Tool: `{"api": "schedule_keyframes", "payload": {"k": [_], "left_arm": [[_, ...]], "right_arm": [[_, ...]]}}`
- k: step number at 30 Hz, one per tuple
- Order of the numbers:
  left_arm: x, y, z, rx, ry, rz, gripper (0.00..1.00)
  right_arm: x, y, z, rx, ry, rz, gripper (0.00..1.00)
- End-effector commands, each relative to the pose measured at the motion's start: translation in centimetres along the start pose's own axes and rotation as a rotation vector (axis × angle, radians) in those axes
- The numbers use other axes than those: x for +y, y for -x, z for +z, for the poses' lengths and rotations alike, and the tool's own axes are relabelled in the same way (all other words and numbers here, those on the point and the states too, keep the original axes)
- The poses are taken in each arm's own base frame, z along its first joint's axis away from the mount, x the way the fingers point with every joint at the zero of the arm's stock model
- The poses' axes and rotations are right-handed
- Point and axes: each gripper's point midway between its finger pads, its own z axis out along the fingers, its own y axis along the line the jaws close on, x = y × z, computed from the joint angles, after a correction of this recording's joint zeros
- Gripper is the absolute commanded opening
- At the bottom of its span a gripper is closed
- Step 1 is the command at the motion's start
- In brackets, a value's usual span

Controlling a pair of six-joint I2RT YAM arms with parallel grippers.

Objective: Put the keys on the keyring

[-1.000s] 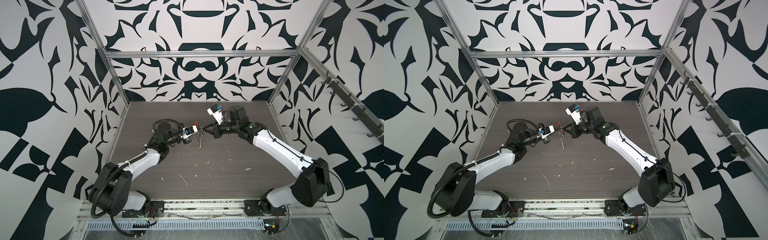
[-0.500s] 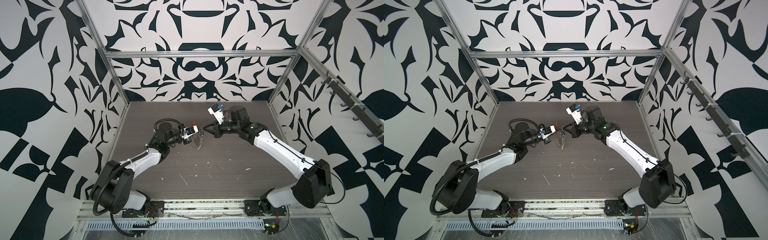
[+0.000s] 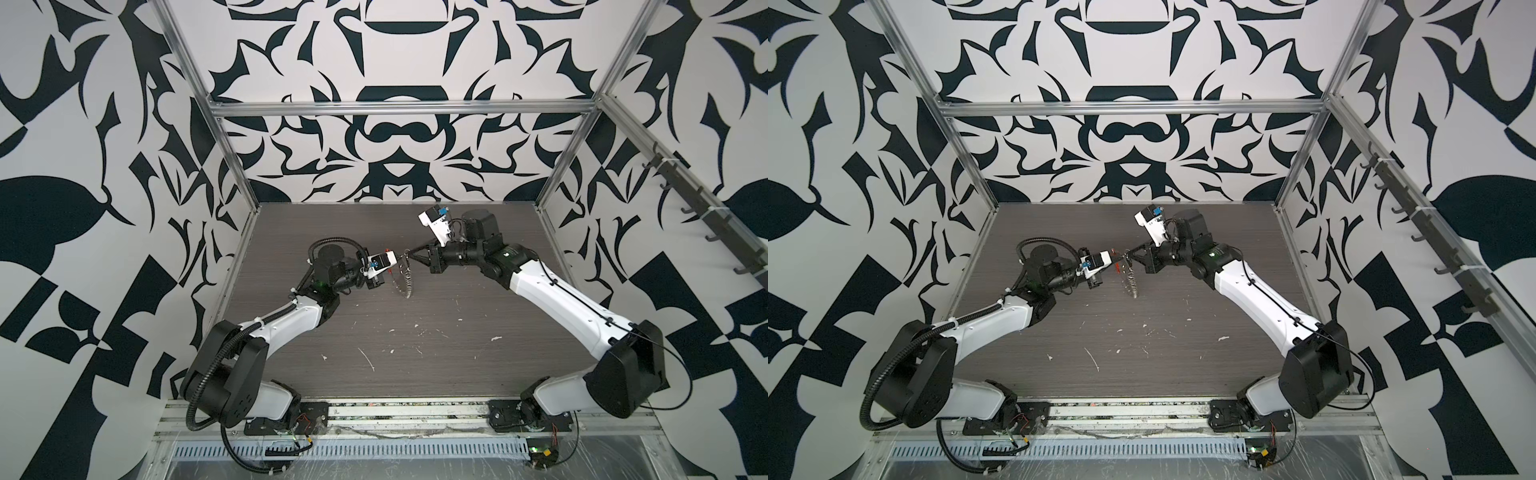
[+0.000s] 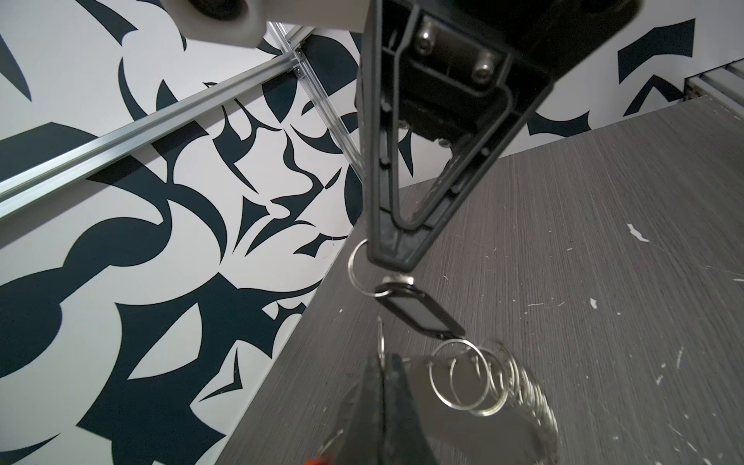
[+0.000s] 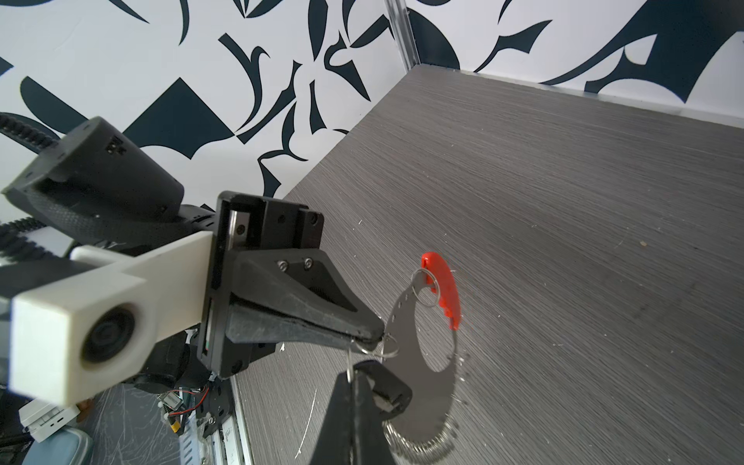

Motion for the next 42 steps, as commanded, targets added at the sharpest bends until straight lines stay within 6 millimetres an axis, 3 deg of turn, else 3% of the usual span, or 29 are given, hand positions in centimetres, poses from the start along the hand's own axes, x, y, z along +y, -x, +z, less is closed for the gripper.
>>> {"api": "schedule_keyframes", "payload": {"k": [1, 14, 25, 34, 42], "left_arm": [[0.7, 1.6, -0.2, -0.043, 0.018, 0.044, 0.00], [0.5, 2.0, -0.5, -0.054, 0.021, 0.071, 0.00], [0.9, 2.8, -0.8, -0.080, 0.042, 0.078, 0.00], [0.6, 2.1, -0.4, -0.055, 0.017, 0.073, 0.00], [0.7, 1.7, -0.1, -0.047, 0.013, 0.073, 0.00]], "right_arm": [[0.6, 0.8, -0.1, -0.023, 0.032, -0.012, 0.00], [-1.5, 0.6, 0.5, -0.006, -0.023, 0.085, 0.00], [-3.6, -1.0, 0.7, 0.005, -0.032, 0.178, 0.00], [-1.3, 1.2, -0.9, -0.056, 0.024, 0.106, 0.00], [0.1, 1.5, -0.9, -0.047, 0.087, 0.096, 0.00]]}}
